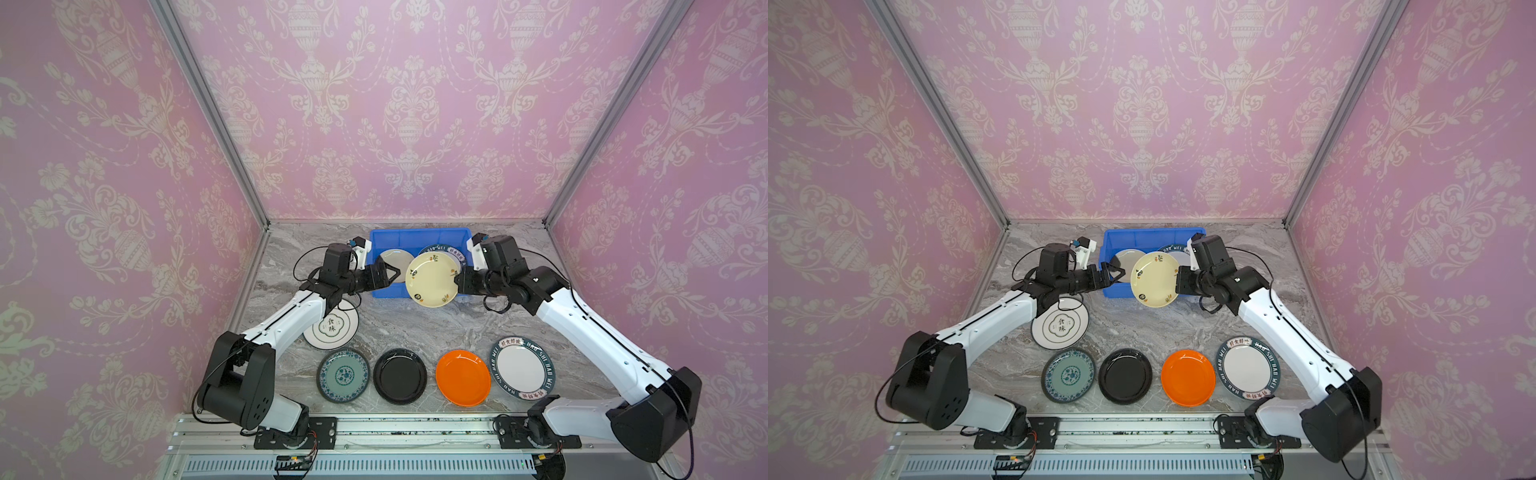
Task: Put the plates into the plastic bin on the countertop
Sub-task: 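Lift the cream plate upright with the right gripper and carry it over the bin, then lower the cream plate into the bin and open the right gripper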
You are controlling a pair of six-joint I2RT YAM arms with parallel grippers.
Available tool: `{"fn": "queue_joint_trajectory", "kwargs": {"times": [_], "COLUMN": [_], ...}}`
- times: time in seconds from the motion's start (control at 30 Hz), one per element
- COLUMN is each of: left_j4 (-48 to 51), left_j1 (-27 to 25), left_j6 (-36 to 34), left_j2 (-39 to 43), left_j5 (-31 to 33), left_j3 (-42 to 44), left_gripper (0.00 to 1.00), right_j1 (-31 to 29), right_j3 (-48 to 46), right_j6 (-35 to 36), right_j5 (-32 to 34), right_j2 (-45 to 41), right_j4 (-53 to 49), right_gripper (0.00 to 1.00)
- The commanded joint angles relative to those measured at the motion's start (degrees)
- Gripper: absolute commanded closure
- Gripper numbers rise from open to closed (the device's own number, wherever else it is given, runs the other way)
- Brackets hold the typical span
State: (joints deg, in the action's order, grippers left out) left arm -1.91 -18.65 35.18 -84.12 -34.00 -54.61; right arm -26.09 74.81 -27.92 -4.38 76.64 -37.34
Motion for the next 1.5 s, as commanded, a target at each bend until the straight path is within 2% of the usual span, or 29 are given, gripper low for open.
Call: {"fn": "queue_joint_trajectory", "kwargs": {"times": [0.0, 0.1, 0.2, 0.33, 0.47, 1.1, 1.47], "left_j4": [-1.86, -1.86, -1.55, -1.42, -1.60, -5.57, -6.09], "left_j1": [1.29, 1.63, 1.86, 2.24, 2.57, 3.18, 3.62], "left_j6": [-0.95, -0.92, -1.01, -1.17, -1.08, 1.34, 1.74], "left_j2": [-0.21, 0.10, 0.40, 0.54, 0.53, -1.30, -2.10], "left_j5": [-0.31, -0.54, -0.85, -1.07, -1.51, -2.82, -3.18], "left_j3": [-1.29, -1.62, -2.07, -2.25, -2.41, -2.23, -2.25], "left_gripper": [0.03, 0.03, 0.03, 0.03, 0.03, 0.03, 0.03], "right_j1": [1.81, 3.24, 4.78, 4.99, 5.30, 7.20, 6.49], "right_j3": [7.09, 13.61, 19.70, 22.90, 28.61, 32.17, 39.11], "right_j6": [3.58, 3.18, 0.60, -2.29, -3.28, -12.09, -11.48], "right_j5": [2.45, 1.97, -3.33, -5.61, -7.97, -22.05, -22.10], "right_j2": [5.39, 11.97, 18.55, 24.48, 30.67, 48.37, 56.44], "right_j4": [-1.27, 0.37, 2.37, 8.50, 6.85, 12.77, 8.15], "right_gripper": [1.00, 1.00, 1.00, 1.00, 1.00, 1.00, 1.00]}}
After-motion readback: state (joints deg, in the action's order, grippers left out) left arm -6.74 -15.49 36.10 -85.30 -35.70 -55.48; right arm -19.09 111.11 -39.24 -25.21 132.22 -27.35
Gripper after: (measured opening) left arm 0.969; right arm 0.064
